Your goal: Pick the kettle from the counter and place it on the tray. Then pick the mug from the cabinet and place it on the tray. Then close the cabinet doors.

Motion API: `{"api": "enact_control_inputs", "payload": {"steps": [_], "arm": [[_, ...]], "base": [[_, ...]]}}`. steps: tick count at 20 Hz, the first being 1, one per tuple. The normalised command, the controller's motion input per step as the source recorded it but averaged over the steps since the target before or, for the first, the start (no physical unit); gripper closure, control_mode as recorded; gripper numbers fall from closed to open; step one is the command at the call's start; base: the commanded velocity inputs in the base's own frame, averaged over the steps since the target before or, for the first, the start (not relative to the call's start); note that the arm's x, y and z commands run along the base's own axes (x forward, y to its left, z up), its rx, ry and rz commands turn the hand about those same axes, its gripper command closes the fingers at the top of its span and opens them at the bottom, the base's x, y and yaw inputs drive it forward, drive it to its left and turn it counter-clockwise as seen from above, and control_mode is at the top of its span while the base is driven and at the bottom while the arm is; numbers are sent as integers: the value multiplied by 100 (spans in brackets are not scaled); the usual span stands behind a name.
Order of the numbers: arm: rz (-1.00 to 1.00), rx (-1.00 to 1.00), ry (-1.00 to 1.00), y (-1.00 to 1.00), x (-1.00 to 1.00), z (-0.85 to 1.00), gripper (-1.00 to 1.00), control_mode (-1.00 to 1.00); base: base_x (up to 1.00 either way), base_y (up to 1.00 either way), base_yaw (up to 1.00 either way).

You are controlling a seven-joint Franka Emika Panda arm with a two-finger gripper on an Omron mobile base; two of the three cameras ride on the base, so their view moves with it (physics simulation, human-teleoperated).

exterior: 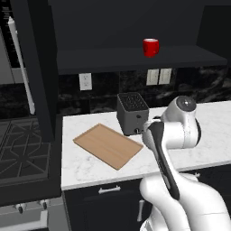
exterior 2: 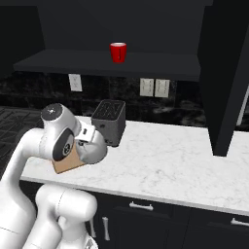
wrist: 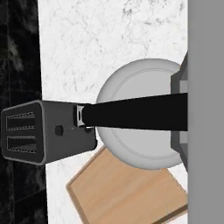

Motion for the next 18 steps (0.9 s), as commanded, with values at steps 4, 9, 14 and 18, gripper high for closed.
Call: {"api": "enact_control_inputs", "payload": {"steps": [4, 9, 14, 18], "arm": [[10, 0, -5, 75, 0, 26, 100, -100], [9, 0, 0, 74, 0, 10, 100, -100], [10, 0, 0, 72, 3, 0, 100, -100], [10, 0, 0, 56, 28, 0, 100, -100]], "base": [[0, 0, 0], [0, 0, 0], [0, 0, 0], [0, 0, 0]]}}
